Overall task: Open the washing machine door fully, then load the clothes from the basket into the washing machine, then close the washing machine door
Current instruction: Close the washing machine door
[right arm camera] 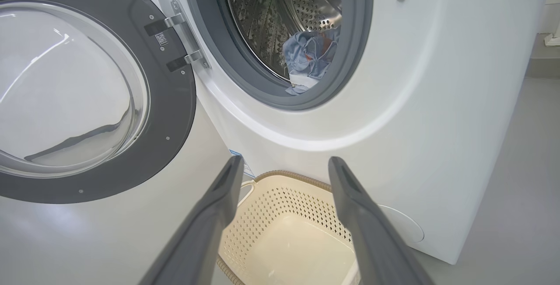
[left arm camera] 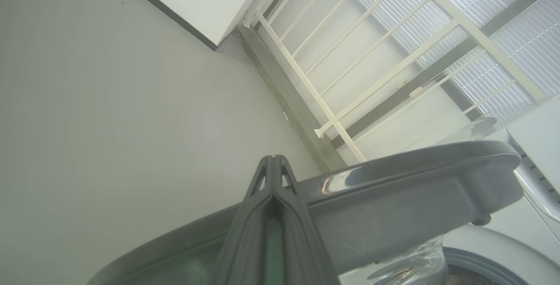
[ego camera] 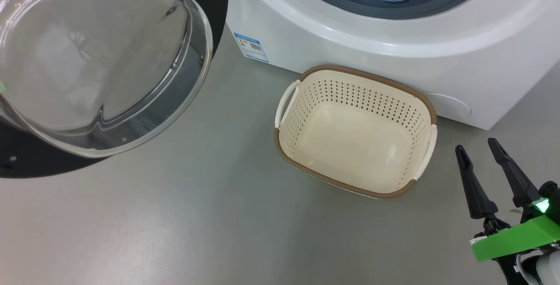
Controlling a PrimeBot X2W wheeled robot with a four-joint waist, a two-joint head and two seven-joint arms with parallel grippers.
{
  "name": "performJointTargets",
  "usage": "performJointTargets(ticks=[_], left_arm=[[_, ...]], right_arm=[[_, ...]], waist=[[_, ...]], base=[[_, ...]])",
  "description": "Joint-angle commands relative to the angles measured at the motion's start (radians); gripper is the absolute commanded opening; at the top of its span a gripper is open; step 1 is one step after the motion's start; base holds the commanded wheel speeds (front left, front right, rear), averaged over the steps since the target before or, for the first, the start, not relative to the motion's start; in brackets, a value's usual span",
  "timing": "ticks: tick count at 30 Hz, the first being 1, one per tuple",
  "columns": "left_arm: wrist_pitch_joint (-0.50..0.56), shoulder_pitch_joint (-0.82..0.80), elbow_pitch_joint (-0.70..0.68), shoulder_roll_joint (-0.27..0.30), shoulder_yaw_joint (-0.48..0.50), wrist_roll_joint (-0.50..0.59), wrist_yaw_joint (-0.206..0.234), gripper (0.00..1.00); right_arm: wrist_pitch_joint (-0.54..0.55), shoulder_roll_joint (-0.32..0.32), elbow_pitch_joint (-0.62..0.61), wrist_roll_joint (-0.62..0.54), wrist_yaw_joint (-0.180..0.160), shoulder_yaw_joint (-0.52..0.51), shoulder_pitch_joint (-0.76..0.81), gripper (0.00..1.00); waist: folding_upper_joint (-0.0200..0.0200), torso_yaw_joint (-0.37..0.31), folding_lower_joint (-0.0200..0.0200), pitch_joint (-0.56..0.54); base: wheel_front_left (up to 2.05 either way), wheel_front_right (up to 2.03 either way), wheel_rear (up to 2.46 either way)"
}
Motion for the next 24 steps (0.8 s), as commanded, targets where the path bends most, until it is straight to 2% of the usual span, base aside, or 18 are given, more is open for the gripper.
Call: performJointTargets(ticks=[1,24], left_arm=[[0.022,-0.018,-0.012,0.065,0.012,-0.014,0.0,0.0],[0.235,0.029,-0.12,0.072,-0.062,-0.071,0.0,0.0]], right_arm=[[-0.008,-0.016,-0.026,-0.009,0.006,0.024,-0.001,1.0],[-0.008,0.009,-0.02,-0.006,0.006,0.022,0.015,1.0]], waist=[[0.0,0.001,0.0,-0.004],[0.0,0.023,0.0,-0.054]], base=[[0.0,0.0,0.0],[0.0,0.0,0.0]])
